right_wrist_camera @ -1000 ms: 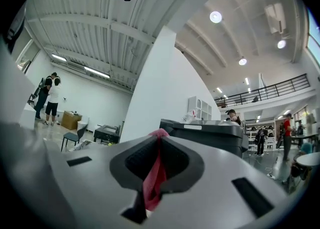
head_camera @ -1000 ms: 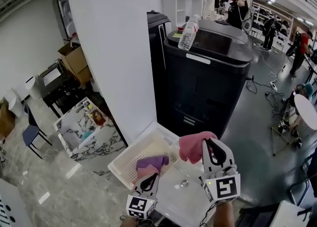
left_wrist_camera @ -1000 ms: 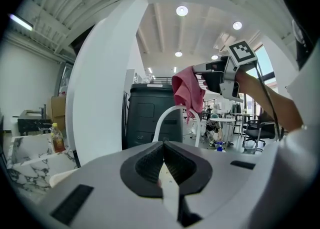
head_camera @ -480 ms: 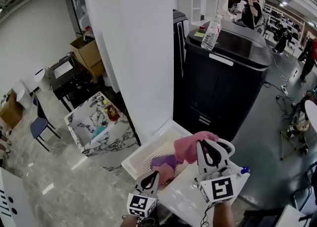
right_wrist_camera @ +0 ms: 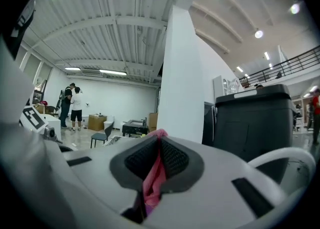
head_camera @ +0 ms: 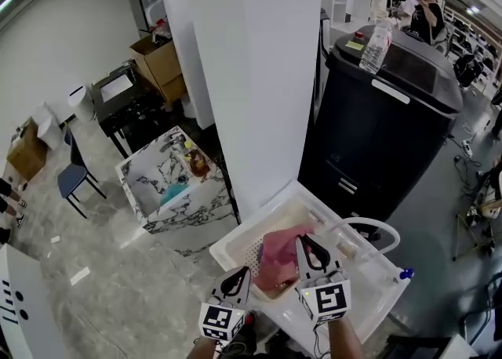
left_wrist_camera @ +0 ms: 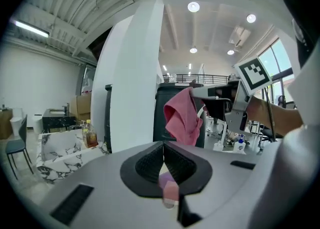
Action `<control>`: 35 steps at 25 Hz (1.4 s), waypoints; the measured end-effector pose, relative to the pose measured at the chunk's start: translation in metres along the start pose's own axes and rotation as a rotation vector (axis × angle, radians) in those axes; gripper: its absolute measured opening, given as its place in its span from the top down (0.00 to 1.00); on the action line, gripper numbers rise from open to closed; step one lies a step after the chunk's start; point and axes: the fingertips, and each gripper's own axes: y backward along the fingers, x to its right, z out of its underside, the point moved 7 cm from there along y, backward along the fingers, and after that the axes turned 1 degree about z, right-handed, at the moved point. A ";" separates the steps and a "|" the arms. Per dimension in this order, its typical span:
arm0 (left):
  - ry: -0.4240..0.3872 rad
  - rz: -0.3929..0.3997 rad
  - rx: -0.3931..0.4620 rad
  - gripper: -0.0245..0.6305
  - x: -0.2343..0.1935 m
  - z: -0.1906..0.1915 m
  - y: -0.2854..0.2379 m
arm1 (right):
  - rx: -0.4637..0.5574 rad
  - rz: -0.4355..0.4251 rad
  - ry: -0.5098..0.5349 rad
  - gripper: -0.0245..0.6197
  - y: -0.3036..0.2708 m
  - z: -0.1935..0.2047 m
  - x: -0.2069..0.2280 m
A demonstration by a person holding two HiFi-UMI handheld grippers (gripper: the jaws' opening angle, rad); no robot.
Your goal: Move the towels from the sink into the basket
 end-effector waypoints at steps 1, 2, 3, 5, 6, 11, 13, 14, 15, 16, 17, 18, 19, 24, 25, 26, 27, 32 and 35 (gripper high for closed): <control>-0.001 -0.005 -0.003 0.95 -0.004 0.001 0.001 | -0.016 -0.009 -0.002 0.90 -0.004 0.008 -0.005; -0.001 -0.009 -0.005 0.95 -0.008 0.003 0.001 | -0.031 -0.016 -0.002 0.90 -0.007 0.017 -0.010; 0.000 -0.011 -0.008 0.95 -0.011 0.004 0.001 | -0.048 -0.022 0.001 0.90 -0.010 0.026 -0.013; 0.005 -0.012 -0.015 0.95 -0.016 0.008 0.000 | -0.085 -0.028 0.003 0.90 -0.013 0.044 -0.020; 0.007 -0.012 -0.019 0.95 -0.018 0.010 -0.001 | -0.105 -0.033 0.001 0.90 -0.014 0.052 -0.022; 0.000 -0.007 -0.037 0.95 -0.024 0.018 -0.006 | -0.202 -0.055 -0.010 0.90 -0.019 0.091 -0.035; 0.004 -0.002 -0.043 0.95 -0.026 0.021 -0.008 | -0.237 -0.061 -0.007 0.90 -0.021 0.104 -0.040; 0.006 0.000 -0.047 0.95 -0.027 0.022 -0.008 | -0.252 -0.064 -0.006 0.90 -0.022 0.110 -0.042; 0.008 0.001 -0.052 0.95 -0.027 0.023 -0.008 | -0.266 -0.068 -0.007 0.90 -0.022 0.116 -0.044; 0.009 0.001 -0.056 0.95 -0.028 0.024 -0.008 | -0.279 -0.072 -0.009 0.90 -0.023 0.121 -0.045; 0.011 0.002 -0.060 0.95 -0.028 0.025 -0.008 | -0.291 -0.078 -0.011 0.90 -0.023 0.125 -0.047; 0.013 0.003 -0.061 0.95 -0.029 0.027 -0.008 | -0.304 -0.083 -0.011 0.90 -0.023 0.130 -0.049; 0.017 0.005 -0.062 0.95 -0.029 0.029 -0.008 | -0.318 -0.087 -0.011 0.90 -0.023 0.135 -0.050; 0.036 0.009 -0.081 0.95 -0.031 0.038 -0.010 | -0.411 -0.106 -0.002 0.90 -0.023 0.160 -0.059; 0.039 0.011 -0.083 0.95 -0.031 0.039 -0.010 | -0.431 -0.107 0.006 0.90 -0.022 0.164 -0.060; 0.041 0.014 -0.085 0.95 -0.030 0.039 -0.011 | -0.448 -0.108 0.013 0.90 -0.021 0.168 -0.062; 0.042 0.016 -0.086 0.95 -0.030 0.040 -0.011 | -0.458 -0.109 0.019 0.90 -0.021 0.170 -0.063; 0.045 0.024 -0.091 0.95 -0.031 0.041 -0.012 | -0.480 -0.094 0.030 0.90 -0.021 0.171 -0.063; 0.043 0.030 -0.089 0.95 -0.031 0.040 -0.013 | -0.464 -0.090 -0.002 0.90 -0.021 0.171 -0.063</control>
